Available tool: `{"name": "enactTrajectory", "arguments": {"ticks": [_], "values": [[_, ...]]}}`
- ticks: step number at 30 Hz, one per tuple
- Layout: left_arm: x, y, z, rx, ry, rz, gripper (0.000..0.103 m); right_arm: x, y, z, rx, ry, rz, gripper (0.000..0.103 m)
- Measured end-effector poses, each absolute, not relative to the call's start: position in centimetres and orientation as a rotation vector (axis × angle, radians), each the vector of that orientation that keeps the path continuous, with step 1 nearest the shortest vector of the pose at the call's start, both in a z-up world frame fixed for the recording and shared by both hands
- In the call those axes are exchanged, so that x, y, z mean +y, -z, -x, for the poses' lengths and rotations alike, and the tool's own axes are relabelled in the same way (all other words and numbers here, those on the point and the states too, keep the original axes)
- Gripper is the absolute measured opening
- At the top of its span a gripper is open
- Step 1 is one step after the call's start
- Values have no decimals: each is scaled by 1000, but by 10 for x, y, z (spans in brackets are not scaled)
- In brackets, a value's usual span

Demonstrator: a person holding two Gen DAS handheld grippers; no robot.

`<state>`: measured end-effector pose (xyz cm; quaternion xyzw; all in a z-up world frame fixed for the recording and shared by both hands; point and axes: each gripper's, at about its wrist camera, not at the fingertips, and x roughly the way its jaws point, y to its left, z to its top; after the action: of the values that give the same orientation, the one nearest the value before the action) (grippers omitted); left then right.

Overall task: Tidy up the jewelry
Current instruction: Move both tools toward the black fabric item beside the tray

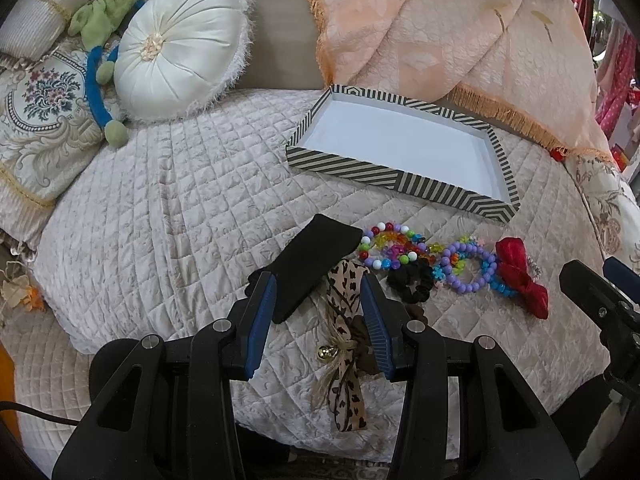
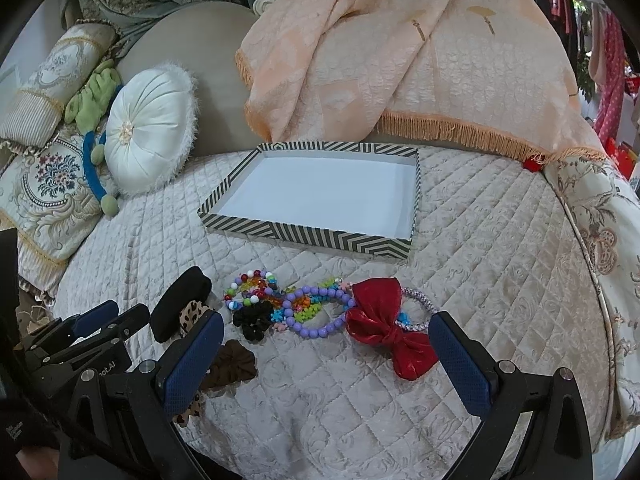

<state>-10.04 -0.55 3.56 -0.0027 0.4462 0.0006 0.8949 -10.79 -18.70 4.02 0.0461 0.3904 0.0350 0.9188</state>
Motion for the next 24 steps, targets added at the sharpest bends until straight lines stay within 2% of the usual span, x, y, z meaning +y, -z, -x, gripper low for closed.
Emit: {"name": "enactTrajectory", "arguments": {"ticks": [24], "values": [[-7,-31,101,933,17,25,43,-183,-35,107,821,-92,-87,102]]}}
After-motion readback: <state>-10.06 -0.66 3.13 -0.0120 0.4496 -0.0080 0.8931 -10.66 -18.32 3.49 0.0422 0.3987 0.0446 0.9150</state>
